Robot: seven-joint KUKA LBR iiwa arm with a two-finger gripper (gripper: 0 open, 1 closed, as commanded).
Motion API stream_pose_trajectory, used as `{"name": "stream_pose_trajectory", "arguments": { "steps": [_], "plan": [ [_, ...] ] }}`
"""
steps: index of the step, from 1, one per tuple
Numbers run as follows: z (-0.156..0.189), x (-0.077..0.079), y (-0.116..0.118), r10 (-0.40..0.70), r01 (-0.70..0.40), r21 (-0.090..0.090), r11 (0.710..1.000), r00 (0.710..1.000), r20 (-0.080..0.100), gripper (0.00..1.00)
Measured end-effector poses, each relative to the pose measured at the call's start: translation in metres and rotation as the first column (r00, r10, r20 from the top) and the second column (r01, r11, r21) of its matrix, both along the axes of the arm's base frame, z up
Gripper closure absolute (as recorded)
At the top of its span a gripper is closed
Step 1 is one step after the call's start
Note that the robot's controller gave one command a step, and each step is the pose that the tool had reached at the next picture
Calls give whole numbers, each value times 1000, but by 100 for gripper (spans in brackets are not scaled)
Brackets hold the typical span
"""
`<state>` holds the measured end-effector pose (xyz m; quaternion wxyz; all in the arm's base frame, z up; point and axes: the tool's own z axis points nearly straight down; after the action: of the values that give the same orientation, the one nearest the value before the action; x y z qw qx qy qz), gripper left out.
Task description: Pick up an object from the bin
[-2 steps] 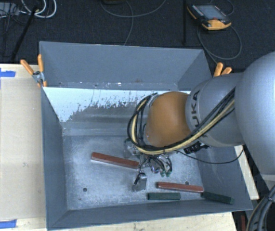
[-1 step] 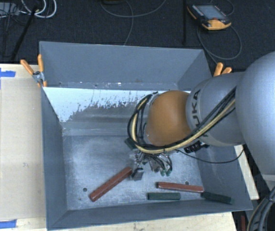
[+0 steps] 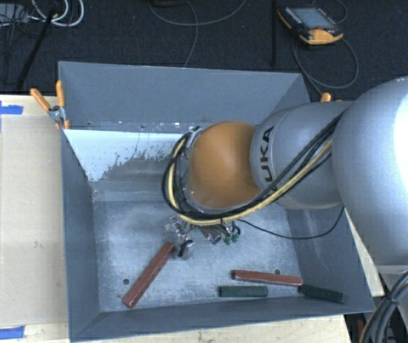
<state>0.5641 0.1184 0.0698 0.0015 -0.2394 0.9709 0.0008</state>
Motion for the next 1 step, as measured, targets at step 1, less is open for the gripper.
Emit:
{"name": "stream_pose_trajectory", "arguments": {
  "steps": [1],
  "plan": [
    [106, -25, -16, 116, -116, -1, 993, 993, 5, 100]
  ]
}}
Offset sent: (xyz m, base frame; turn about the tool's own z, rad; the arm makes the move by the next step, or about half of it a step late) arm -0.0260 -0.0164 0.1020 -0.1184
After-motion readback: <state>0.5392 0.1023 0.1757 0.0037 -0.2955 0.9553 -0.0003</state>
